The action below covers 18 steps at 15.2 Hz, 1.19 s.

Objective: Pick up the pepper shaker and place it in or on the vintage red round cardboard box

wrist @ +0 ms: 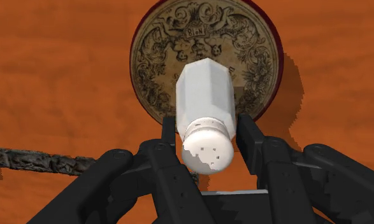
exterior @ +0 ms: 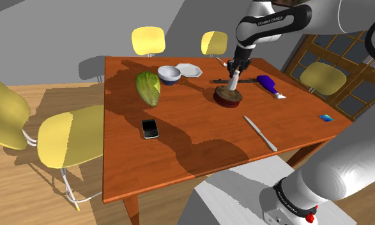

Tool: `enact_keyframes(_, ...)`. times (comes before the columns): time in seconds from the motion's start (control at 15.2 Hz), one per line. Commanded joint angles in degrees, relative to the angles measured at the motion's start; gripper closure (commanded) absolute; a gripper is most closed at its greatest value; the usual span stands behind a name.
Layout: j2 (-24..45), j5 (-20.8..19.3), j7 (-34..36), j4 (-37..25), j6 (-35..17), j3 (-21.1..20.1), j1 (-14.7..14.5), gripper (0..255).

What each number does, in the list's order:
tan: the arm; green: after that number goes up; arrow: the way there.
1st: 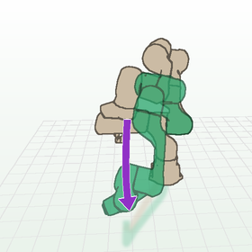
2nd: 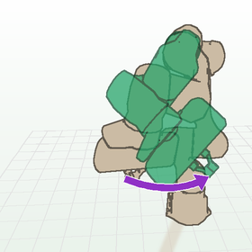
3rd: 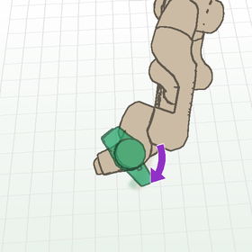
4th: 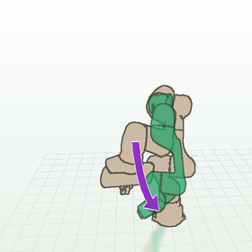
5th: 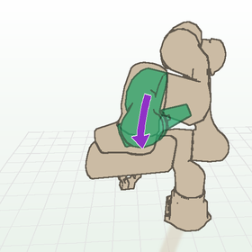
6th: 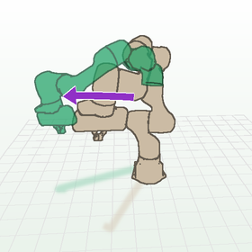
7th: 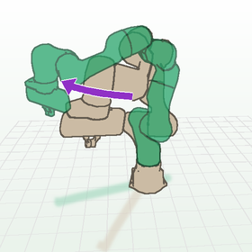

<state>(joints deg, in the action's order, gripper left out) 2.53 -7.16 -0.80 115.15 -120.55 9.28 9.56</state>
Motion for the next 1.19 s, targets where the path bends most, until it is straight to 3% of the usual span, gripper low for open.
enact_keyframes(0.0,0.46,-0.02,0.14,0.95,-1.44,0.01,0.02,255)
enact_keyframes(0.26,1.67,-0.03,0.37,2.73,-4.42,0.05,0.08,255)
enact_keyframes(0.73,1.67,-0.03,0.37,2.73,-4.42,0.05,0.08,255)
enact_keyframes(0.79,1.67,-0.03,0.37,2.73,-4.42,0.05,0.08,0)
enact_keyframes(1.12,1.67,-0.03,0.37,2.74,-4.42,0.05,0.08,0)
